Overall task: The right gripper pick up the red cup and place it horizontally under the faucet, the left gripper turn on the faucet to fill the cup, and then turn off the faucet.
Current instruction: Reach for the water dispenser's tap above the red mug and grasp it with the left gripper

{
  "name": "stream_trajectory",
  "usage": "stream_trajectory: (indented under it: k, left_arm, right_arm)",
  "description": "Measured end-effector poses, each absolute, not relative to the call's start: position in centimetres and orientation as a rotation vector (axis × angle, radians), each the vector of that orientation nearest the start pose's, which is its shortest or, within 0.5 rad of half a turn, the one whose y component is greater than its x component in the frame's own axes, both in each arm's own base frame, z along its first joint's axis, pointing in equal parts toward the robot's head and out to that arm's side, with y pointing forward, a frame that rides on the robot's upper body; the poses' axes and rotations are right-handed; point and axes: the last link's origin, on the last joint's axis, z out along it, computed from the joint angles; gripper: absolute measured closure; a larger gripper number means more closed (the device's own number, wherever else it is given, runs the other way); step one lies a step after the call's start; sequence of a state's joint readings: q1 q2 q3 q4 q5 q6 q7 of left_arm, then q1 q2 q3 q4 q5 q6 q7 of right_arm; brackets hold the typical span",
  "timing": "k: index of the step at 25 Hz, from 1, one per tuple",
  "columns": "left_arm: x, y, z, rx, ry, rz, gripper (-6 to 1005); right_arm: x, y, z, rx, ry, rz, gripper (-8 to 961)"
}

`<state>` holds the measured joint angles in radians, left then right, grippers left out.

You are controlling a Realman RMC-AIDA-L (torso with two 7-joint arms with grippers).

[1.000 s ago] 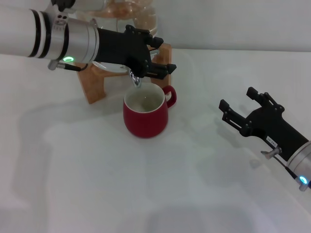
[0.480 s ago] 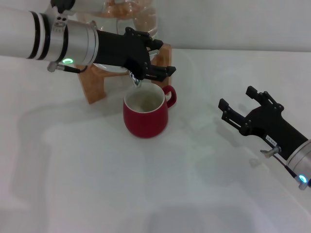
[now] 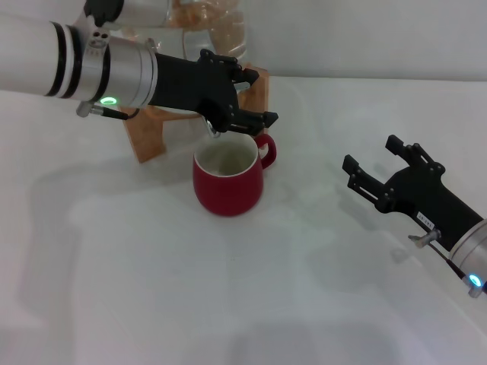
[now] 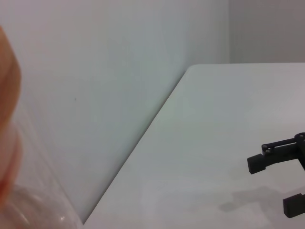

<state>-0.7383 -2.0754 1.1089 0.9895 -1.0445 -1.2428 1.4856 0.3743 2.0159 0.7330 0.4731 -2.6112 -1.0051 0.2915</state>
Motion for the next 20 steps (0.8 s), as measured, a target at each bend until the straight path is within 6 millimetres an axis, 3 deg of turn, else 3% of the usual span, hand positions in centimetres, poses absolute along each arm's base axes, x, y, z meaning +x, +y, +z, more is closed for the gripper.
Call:
stream_trajectory:
  k: [20]
  left_arm:
    - [-14.11,41.07,0.35,-2.758,-0.127,-0.207,242]
  right_arm:
    - [26.8,31.53,-7.2,-2.018,0.557,0.86,84]
